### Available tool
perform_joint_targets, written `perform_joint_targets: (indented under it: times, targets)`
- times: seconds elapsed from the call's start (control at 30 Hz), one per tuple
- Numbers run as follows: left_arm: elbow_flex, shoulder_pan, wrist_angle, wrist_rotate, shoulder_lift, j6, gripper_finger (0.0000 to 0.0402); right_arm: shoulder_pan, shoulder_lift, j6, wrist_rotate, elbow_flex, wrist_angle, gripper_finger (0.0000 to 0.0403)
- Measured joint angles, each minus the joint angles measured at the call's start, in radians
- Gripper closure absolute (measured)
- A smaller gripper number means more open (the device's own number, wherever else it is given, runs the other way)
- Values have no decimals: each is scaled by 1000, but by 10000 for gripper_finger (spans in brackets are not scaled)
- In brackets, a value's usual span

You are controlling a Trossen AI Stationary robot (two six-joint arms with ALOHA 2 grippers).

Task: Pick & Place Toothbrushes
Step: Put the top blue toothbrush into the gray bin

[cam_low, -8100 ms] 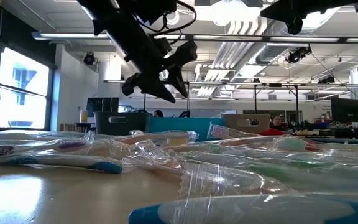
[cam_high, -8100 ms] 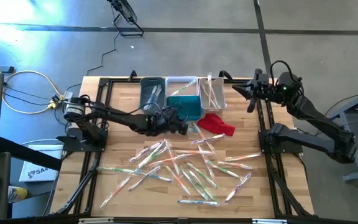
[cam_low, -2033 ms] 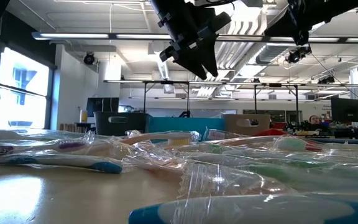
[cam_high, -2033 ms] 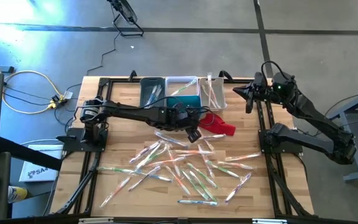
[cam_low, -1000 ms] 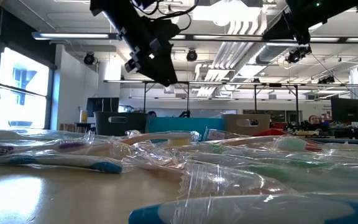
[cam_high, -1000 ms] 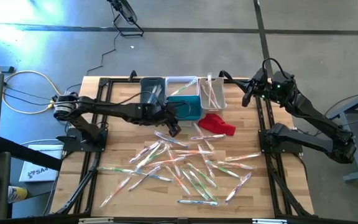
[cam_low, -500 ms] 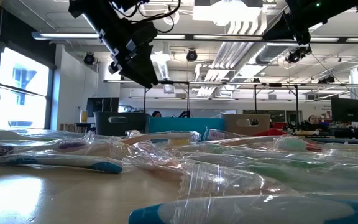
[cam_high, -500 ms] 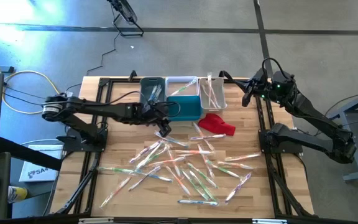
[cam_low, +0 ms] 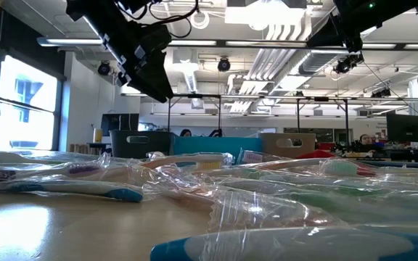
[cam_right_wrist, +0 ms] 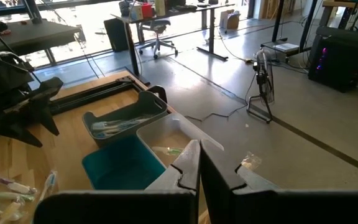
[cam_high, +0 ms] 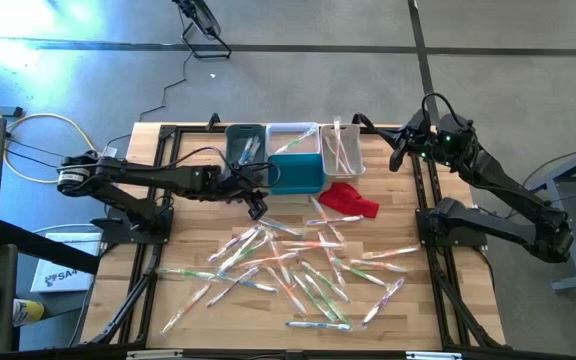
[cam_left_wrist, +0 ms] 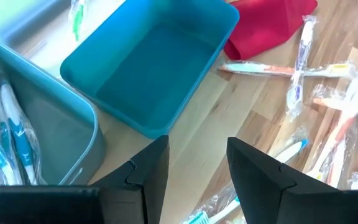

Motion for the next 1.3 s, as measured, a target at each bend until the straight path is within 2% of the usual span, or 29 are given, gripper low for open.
perform_joint_targets:
  times: [0.23,1.0,1.17,1.3]
  targets:
    - [0,0,31,-38,0,-4,243,0,0,0,0,0,0,398]
    - [0,0,175,-43,0,29,242,0,0,-11,0,0,0,398]
    - [3,0,243,41,0,150,242,0,0,-21,0,0,0,398]
    - [18,0,227,78,25,195,242,0,0,-65,0,0,0,398]
